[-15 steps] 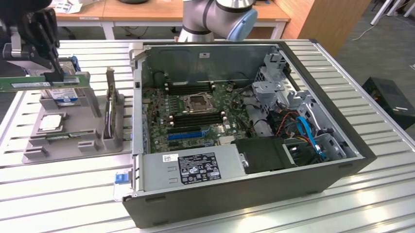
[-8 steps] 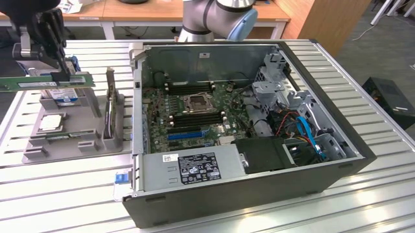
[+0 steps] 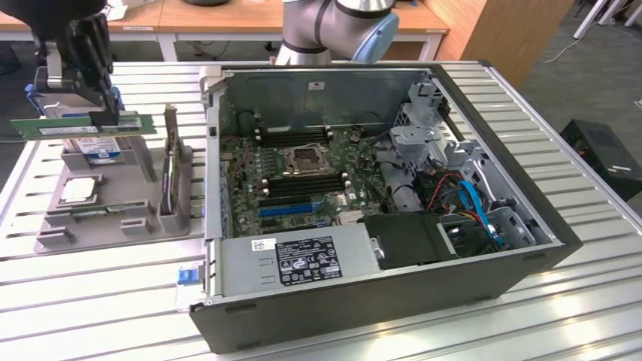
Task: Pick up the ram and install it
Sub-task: 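Pick up the ram and move it above insertion slot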
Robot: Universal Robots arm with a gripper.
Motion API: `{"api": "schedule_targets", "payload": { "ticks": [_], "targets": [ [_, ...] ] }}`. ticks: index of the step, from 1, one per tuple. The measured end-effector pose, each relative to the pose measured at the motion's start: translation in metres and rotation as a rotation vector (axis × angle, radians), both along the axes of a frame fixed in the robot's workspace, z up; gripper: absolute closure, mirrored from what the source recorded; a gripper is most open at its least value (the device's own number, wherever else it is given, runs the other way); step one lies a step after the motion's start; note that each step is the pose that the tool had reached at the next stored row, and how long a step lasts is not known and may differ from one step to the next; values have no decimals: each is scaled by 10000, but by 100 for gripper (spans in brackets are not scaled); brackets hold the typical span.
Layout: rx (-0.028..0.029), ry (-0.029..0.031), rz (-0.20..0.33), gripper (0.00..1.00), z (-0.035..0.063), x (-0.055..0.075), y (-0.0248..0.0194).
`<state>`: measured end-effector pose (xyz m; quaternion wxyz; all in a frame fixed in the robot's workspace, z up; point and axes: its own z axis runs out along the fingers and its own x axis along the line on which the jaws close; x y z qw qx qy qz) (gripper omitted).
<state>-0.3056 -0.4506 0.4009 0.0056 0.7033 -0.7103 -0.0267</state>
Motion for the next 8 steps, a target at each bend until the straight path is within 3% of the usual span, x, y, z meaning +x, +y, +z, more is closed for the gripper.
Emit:
{"api": "schedule_targets", "payload": {
  "ticks": [8],
  "targets": [
    [0,4,0,88,0,121,0]
  ]
}}
